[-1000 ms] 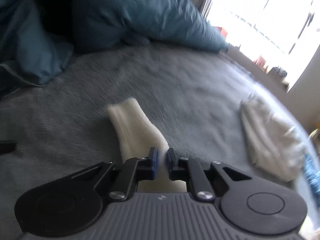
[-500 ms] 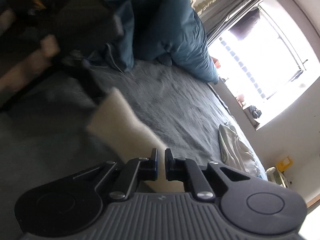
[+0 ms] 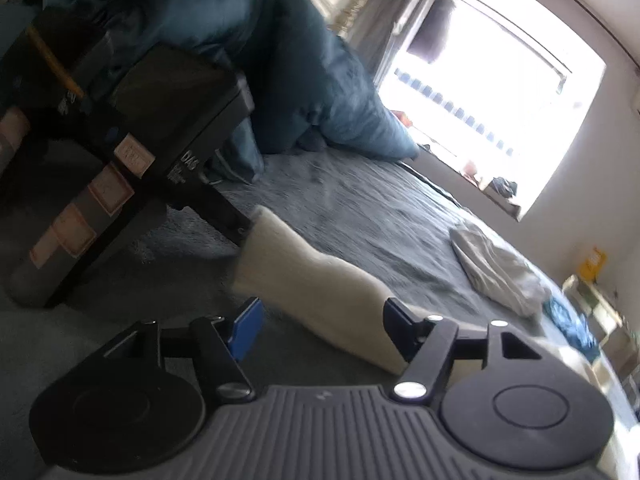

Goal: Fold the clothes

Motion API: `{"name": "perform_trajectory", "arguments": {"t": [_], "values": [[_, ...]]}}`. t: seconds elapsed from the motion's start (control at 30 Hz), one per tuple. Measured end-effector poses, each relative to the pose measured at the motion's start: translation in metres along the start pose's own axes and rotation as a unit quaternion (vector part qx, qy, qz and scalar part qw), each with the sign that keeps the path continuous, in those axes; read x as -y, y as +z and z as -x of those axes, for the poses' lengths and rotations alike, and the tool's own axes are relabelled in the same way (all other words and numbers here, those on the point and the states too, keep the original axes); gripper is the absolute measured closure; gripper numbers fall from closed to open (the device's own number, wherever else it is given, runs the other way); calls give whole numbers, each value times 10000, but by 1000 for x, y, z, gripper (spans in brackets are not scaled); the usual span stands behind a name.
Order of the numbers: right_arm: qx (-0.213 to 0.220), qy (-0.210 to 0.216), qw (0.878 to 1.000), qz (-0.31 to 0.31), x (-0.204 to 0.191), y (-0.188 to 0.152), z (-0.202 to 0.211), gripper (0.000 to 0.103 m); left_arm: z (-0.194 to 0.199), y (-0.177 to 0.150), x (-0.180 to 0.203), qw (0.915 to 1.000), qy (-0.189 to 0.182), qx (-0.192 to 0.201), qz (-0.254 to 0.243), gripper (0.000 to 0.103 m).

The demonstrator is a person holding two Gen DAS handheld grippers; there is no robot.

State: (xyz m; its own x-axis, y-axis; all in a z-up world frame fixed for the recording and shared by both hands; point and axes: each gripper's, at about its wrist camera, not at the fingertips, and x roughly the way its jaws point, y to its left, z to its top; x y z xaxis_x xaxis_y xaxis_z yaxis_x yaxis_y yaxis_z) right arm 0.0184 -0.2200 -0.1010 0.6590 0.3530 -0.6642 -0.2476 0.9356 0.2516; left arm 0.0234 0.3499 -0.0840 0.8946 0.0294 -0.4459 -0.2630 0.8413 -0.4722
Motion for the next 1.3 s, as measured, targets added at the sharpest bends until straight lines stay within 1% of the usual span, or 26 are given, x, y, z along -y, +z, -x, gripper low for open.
{"name": "perform_trajectory", "arguments": {"t": [0.03, 0.13, 0.17, 0.2, 0.27, 0.33, 0.37, 0.4, 0.43, 0.47, 0.5, 0.6, 0.67, 0.77, 0.83, 0.87, 0.9, 0.97, 1.03, 1.1, 1.17, 1.2, 1.23, 1.3], "values": [[-17, -67, 9999, 76, -4, 0, -1, 54, -6, 0, -3, 10000, 52, 16, 22, 35], [-59, -250, 9994, 239, -12, 1, -3, 52, -16, 0, -11, 9995, 278, 117, -12, 33], [-68, -281, 9993, 247, -13, 1, -3, 52, -19, 1, -15, 9994, 293, 131, 83, 33], [-73, -301, 9993, 230, -13, 1, -3, 52, -24, 1, -21, 9994, 233, 85, 248, 32], [-68, -320, 9993, 181, -13, 1, -3, 51, -32, 2, -34, 9983, -27, -2, 586, 32], [-54, -338, 9993, 143, -13, 0, -3, 51, -39, 3, -42, 9968, -230, -49, 765, 35], [-50, -355, 9993, 133, -13, 0, -4, 50, -41, 3, -44, 9958, -325, -80, 852, 45], [-48, -377, 9992, 136, -14, 0, -4, 50, -42, 3, -47, 9947, -420, -113, 933, 61], [-49, -400, 9991, 147, -15, 0, -5, 49, -44, 3, -50, 9935, -508, -153, 1010, 72], [-50, -422, 9990, 156, -17, 0, -5, 49, -45, 3, -52, 9924, -566, -226, 1067, 91], [-53, -439, 9989, 165, -18, 0, -5, 49, -45, 3, -53, 9914, -618, -287, 1116, 94], [-59, -454, 9988, 155, -18, 0, -5, 48, -34, 7, -50, 9903, -722, -297, 1147, 95], [-62, -464, 9988, 150, -19, 1, -5, 48, -23, 16, -45, 9870, -782, -430, 1338, 95], [-41, -483, 9987, 174, -20, -1, -5, 47, -3, 42, -41, 9723, -1196, -588, 1921, 96], [-18, -481, 9987, 184, -20, -1, -6, 46, 10, 65, -37, 9609, -1562, -581, 2209, 96], [-7, -475, 9987, 186, -20, -1, -6, 45, 18, 76, -34, 9565, -1700, -570, 2300, 96], [3, -470, 9987, 189, -20, -2, -7, 45, 25, 86, -30, 9554, -1791, -508, 2292, 96], [15, -464, 9987, 212, -20, -2, -7, 44, 39, 101, -20, 9641, -1710, -364, 2000, 96], [29, -444, 9988, 220, -19, -3, -6, 44, 48, 102, -14, 9766, -1398, -420, 1578, 96], [54, -408, 9990, 198, -18, -3, -6, 44, 51, 88, -11, 9892, -866, -580, 1032, 96], [80, -367, 9991, 181, -17, -4, -6, 42, 50, 66, -12, 9968, -207, -703, 332, 96], [89, -351, 9992, 182, -17, -4, -6, 42, 49, 54, -13, 9972, 118, -732, -24, 96], [85, -347, 9992, 189, -17, -4, -7, 41, 44, 44, -14, 9962, 313, -763, -268, 96], [75, -340, 9992, 205, -17, -4, -7, 41, 36, 23, -15, 9913, 700, -810, -768, 96]]}}
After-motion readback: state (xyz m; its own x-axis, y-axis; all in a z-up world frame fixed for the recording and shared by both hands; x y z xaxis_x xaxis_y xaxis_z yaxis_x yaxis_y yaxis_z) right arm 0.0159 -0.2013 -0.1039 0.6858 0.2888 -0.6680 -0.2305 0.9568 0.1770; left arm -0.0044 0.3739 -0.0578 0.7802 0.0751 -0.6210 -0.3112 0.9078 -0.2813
